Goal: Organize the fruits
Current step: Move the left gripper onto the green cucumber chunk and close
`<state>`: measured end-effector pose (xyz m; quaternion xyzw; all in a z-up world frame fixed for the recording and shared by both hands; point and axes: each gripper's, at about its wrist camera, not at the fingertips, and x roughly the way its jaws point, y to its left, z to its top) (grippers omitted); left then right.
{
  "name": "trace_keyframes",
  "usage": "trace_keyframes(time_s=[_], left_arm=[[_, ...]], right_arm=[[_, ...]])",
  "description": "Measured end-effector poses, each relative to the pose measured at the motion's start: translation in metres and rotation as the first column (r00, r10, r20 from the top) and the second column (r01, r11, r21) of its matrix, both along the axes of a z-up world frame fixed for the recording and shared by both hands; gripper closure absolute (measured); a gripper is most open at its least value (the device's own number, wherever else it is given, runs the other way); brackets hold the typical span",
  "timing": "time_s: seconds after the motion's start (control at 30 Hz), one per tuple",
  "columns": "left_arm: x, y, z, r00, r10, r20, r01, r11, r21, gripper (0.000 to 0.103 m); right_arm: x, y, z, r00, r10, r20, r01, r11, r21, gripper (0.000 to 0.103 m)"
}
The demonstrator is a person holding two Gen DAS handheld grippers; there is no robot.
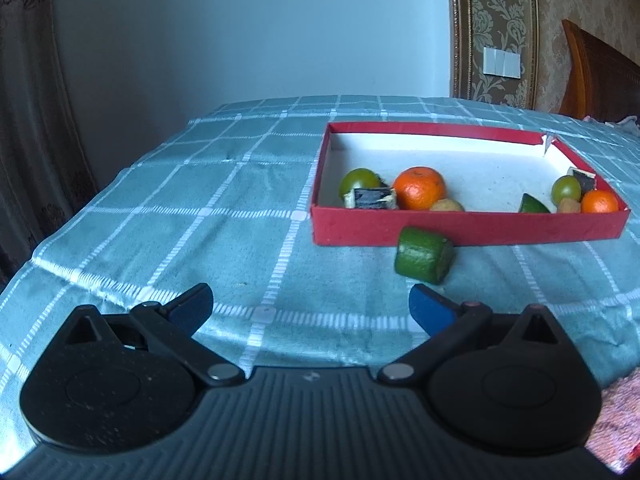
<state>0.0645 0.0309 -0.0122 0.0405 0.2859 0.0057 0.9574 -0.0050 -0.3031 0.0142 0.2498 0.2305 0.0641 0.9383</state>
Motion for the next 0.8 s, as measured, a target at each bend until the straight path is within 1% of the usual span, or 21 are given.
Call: trace_keyframes(time_s=[0.17,0.2,0.3,0.4,0.6,0.67,0.7,0.8], left_arm=[[-0.001,-0.013,0.009,0.999,-0.038,0.021,0.038,0.999,0.013,0.0],[0.001,-0.017,0.01,0.998,-0.052,0.022,0.052,0.998,0.025,0.0],[0.005,-0.028,0.011,0.996,-0.082,0.034,0.08,0.995,0.063,0.0],[0.012,-0.033,0.009,0.993,-0.119,0.028,0.118,0.992,0.037,0.0],[0.03,-0.036,0.001,0.993,-0.118,-0.009,0.118,0.993,0.004,0.001],[0.033,-0.038,0.0,0.993,-0.12,-0.016,0.121,0.993,0.008,0.007],[0.035,-0.039,-0.001,0.992,-0.126,-0.026,0.126,0.992,0.007,0.014],[0.04,-0.039,-0.004,0.991,-0.127,-0.048,0.127,0.992,-0.002,0.021]], right_arm=[[-0.002,-0.002,-0.001,1.0,-0.003,0.005,0.003,1.0,0.012,0.033],[-0.003,-0.002,-0.001,1.0,-0.002,0.007,0.002,1.0,0.012,0.031],[-0.003,-0.002,-0.001,1.0,-0.002,0.009,0.001,1.0,0.008,0.029],[-0.003,-0.002,-0.001,1.0,-0.005,0.009,0.004,1.0,0.011,0.028],[-0.002,-0.001,0.0,1.0,-0.006,0.008,0.006,1.0,0.012,0.028],[-0.002,-0.001,-0.001,1.0,-0.004,0.006,0.003,1.0,0.012,0.028],[-0.002,-0.001,-0.001,1.0,-0.003,0.004,0.003,1.0,0.011,0.028],[-0.001,-0.001,-0.001,1.0,-0.001,0.001,0.001,1.0,0.008,0.028]])
